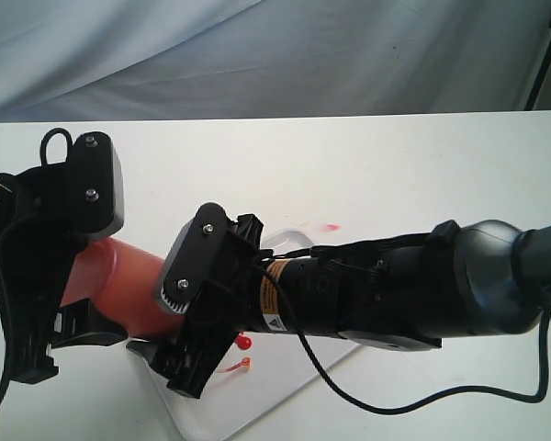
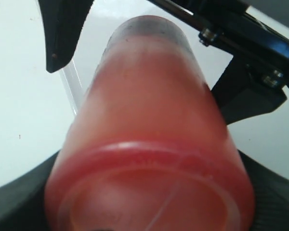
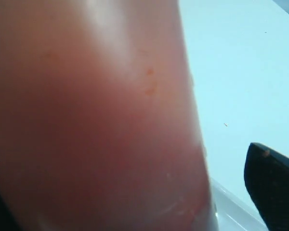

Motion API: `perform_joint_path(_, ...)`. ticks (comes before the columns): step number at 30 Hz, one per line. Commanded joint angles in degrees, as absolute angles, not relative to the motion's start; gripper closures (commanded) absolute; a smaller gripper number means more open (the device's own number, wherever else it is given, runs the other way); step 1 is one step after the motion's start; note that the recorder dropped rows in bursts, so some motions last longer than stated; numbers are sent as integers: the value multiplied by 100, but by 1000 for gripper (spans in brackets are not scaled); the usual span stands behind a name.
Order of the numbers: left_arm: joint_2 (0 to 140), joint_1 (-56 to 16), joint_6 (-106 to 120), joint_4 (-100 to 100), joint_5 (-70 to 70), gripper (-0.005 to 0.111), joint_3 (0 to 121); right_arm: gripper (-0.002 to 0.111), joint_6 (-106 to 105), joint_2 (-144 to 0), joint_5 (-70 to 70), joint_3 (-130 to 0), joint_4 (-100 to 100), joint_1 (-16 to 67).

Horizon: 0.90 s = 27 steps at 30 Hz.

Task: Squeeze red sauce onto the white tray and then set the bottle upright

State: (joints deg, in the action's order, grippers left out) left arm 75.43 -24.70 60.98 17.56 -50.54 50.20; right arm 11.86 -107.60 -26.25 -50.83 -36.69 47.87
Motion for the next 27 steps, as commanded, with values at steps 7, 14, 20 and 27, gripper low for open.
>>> perform_joint_path(7,7467,-2459,6046,1922,-4932,107,5096,3,1199,-10754,-2679,-5082,-3613,4751)
perform_joint_path(14,7467,-2459,6046,1922,-4932,107,5096,30,1222,-10754,-2492,-5082,-3327,4751)
perform_joint_path(20,7467,-2459,6046,1922,-4932,107,5096,108,1242,-10754,-2363,-5082,-3288,4751)
perform_joint_path(27,7467,-2459,6046,1963,-4936,107,5096,108,1223,-10754,-2363,-5082,-3299,4751)
